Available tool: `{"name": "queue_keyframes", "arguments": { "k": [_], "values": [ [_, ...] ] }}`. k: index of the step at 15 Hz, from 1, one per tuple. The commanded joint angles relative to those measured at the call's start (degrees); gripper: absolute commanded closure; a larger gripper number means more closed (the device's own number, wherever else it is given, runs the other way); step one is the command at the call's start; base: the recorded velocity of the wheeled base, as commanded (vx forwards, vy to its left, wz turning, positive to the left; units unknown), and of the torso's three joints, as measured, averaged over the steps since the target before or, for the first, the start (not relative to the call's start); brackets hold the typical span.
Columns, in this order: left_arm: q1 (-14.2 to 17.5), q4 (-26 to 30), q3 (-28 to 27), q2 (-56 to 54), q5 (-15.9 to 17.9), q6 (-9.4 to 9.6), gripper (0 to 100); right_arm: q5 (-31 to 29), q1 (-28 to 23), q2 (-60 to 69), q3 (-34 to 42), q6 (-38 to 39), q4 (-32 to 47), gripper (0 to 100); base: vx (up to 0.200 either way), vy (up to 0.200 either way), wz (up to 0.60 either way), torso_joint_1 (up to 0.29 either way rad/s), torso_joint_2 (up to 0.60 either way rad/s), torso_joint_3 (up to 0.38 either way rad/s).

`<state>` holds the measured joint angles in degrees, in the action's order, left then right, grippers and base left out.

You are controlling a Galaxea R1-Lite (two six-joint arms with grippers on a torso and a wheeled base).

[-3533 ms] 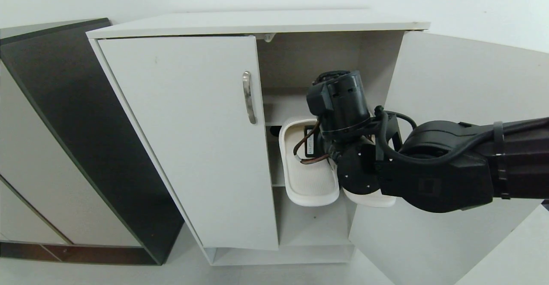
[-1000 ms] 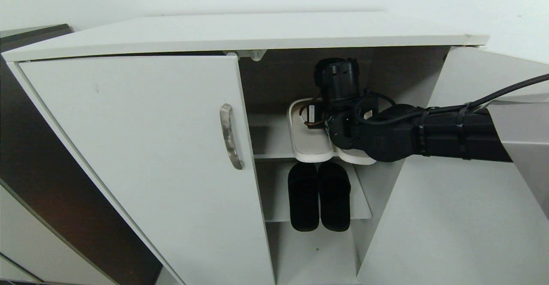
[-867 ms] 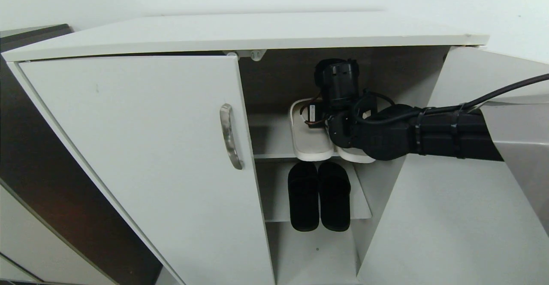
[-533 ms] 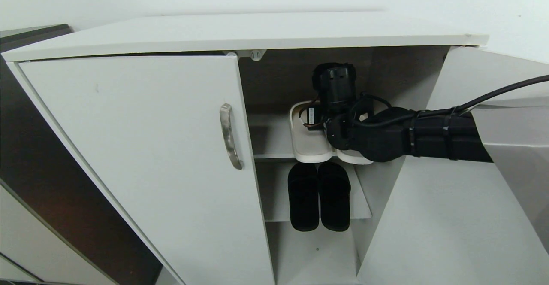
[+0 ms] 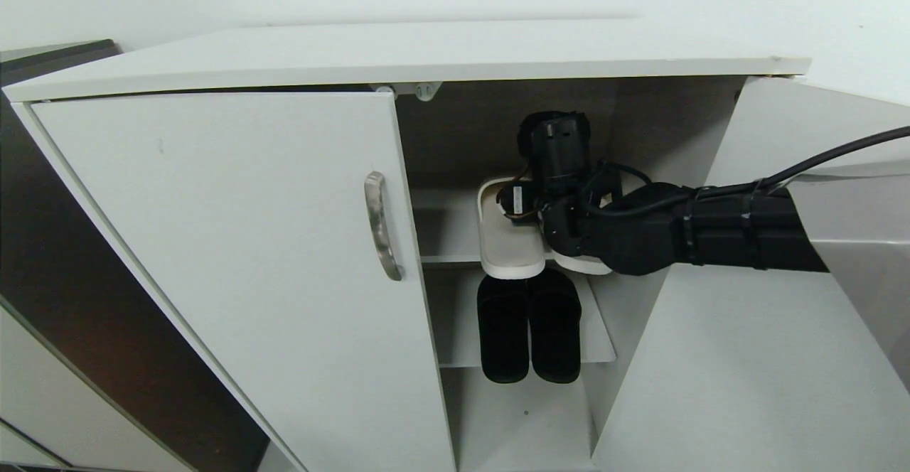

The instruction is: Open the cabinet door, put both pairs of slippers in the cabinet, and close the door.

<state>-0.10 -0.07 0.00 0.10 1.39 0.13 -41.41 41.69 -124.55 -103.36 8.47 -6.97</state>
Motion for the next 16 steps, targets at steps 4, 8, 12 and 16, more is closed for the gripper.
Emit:
{"name": "queue_keyframes", "arguments": {
  "k": [4,8,12,16],
  "values": [
    [0.0,0.0,0.0,0.0,0.0,0.04,100,-2.5,6.2,13.0,15.3,0.1,-5.6,0,0.000,0.000,0.00,0.000,0.00,0.000],
    [0.0,0.0,0.0,0.0,0.0,0.04,100,-2.5,12.4,21.2,32.1,0.1,-13.6,100,0.000,0.000,0.00,0.000,0.00,0.000],
    [0.0,0.0,0.0,0.0,0.0,0.04,100,-2.4,15.3,25.7,42.9,0.1,-19.8,100,0.000,0.000,0.00,0.000,0.00,0.000],
    [0.0,0.0,0.0,0.0,0.0,0.22,100,-1.8,16.1,27.3,47.9,0.7,-20.4,100,0.000,0.000,0.00,0.000,0.00,0.000]
  ]
}}
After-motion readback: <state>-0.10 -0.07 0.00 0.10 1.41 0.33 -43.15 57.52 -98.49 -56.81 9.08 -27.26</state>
